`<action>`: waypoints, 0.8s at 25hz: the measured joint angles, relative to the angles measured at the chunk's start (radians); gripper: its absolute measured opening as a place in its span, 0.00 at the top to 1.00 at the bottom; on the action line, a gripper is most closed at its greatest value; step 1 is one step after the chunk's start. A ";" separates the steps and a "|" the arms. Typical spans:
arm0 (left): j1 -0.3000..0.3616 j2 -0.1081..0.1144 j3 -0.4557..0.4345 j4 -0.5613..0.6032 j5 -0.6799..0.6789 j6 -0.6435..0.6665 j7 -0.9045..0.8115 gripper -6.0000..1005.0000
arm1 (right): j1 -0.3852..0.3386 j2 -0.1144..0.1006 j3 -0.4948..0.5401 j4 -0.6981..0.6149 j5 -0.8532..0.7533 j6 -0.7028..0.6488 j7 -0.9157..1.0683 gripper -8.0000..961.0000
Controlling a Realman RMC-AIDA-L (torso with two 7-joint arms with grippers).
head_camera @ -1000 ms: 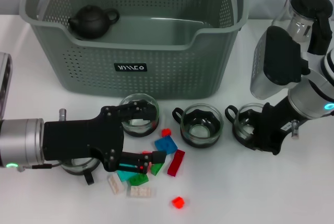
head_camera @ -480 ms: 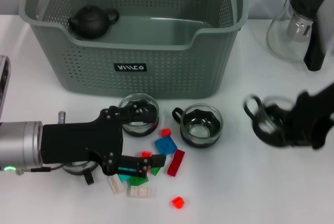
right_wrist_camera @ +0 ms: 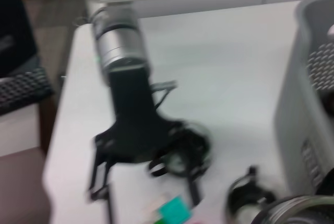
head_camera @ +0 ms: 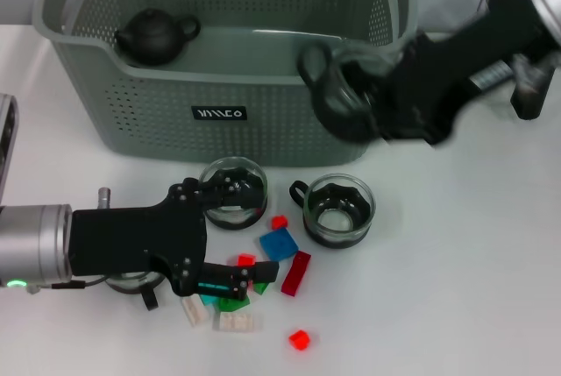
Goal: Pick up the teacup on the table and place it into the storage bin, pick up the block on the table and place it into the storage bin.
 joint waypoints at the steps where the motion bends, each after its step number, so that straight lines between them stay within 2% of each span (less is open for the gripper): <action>1: -0.001 0.000 0.000 0.000 0.000 0.000 0.001 0.09 | 0.015 0.008 -0.002 0.001 -0.022 0.032 -0.001 0.93; 4: 0.001 0.000 0.000 0.000 -0.004 0.001 0.009 0.10 | 0.045 0.021 -0.003 0.006 -0.077 0.134 0.000 0.93; 10: 0.002 0.000 0.000 -0.001 -0.007 0.003 0.012 0.10 | 0.076 0.025 -0.002 0.063 -0.086 0.344 -0.021 0.93; 13: 0.002 0.000 0.000 -0.001 -0.008 0.003 0.012 0.10 | 0.095 0.025 -0.003 0.140 -0.083 0.459 -0.037 0.93; 20: 0.002 0.000 0.000 -0.001 -0.018 -0.002 0.012 0.10 | 0.147 0.024 -0.007 0.422 -0.071 0.794 -0.105 0.93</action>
